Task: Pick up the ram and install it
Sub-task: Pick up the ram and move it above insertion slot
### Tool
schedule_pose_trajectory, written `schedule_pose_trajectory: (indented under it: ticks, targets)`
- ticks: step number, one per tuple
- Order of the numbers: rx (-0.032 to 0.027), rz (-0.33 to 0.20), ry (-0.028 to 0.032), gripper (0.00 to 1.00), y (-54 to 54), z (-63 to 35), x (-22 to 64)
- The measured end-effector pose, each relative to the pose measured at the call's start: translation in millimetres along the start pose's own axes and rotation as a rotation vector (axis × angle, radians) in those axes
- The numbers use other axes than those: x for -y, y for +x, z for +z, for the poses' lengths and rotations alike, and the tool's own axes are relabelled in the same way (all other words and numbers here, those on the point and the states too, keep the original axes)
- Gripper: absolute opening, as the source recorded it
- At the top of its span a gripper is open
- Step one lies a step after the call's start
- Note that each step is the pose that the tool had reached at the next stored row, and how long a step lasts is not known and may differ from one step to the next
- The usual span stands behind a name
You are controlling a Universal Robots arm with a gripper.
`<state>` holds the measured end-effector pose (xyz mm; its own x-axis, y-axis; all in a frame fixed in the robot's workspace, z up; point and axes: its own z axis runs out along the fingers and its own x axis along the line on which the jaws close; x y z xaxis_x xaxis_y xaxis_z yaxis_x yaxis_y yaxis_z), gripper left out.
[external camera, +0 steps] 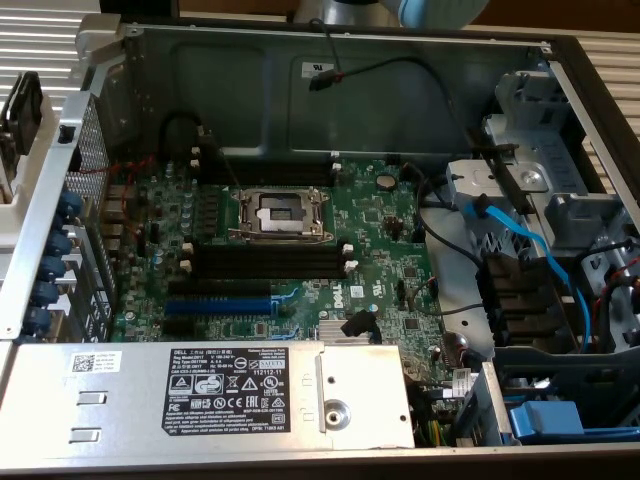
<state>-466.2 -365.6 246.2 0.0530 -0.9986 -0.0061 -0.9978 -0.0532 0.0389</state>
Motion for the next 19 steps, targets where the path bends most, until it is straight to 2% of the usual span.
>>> schedule_pose_trajectory:
  ticks: [4,11,19]
  targets:
    - [0.0000,0.002,0.0000,0.13,-0.1,-7.6,-0.3]
    - [-0.0017,0.006,-0.0005,0.13,-0.1,-29.0,-1.1]
    - [-0.0156,0.010,-0.0061,0.13,-0.3,-51.9,-1.8]
